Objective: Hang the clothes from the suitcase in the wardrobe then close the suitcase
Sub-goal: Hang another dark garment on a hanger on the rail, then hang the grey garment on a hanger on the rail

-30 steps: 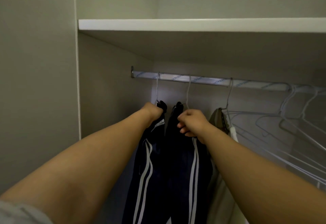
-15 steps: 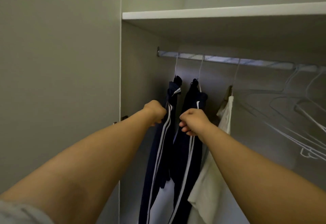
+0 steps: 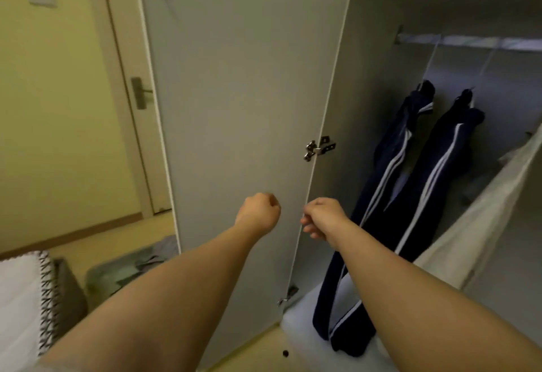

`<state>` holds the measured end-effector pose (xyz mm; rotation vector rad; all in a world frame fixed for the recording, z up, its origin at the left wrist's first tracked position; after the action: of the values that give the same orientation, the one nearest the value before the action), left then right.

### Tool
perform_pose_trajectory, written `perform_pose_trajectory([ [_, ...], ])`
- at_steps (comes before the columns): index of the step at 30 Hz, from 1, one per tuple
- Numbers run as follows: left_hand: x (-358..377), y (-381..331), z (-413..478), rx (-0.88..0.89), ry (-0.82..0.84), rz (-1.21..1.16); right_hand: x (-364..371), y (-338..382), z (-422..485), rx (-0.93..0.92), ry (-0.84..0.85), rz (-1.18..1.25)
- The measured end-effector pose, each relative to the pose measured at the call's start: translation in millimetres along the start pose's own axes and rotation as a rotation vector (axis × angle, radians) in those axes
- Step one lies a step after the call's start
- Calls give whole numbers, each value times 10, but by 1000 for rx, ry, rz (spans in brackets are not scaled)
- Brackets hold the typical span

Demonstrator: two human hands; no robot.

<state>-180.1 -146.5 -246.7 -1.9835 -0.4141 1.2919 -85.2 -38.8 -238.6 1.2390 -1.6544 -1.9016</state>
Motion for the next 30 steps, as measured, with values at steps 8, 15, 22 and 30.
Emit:
perform_pose_trajectory([
  [8,-464,1828,127,-298,29,-34,1838,-437,-122,160,388,-88],
  [15,-1141,3059,460,-529,-50,-104,3450,-388,-317,230,743,-165],
  [22,-1629,4067,840,-700,-83,-187,4627,-377,15,265,756,-237],
  [30,-1807,4881,1484,-770,40,-114,5396,-847,537,363,685,-272],
])
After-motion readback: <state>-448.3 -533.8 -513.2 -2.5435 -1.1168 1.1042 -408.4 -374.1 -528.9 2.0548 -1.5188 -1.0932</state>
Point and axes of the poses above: each hand's wrist, its own z-axis towards the middle knuckle, its own x-axis out of the palm, y = z × x, the point moved 5 cm from there along z, towards the middle knuckle, and after that the axes turned 14 degrees about -x, right-handed, at the moved point
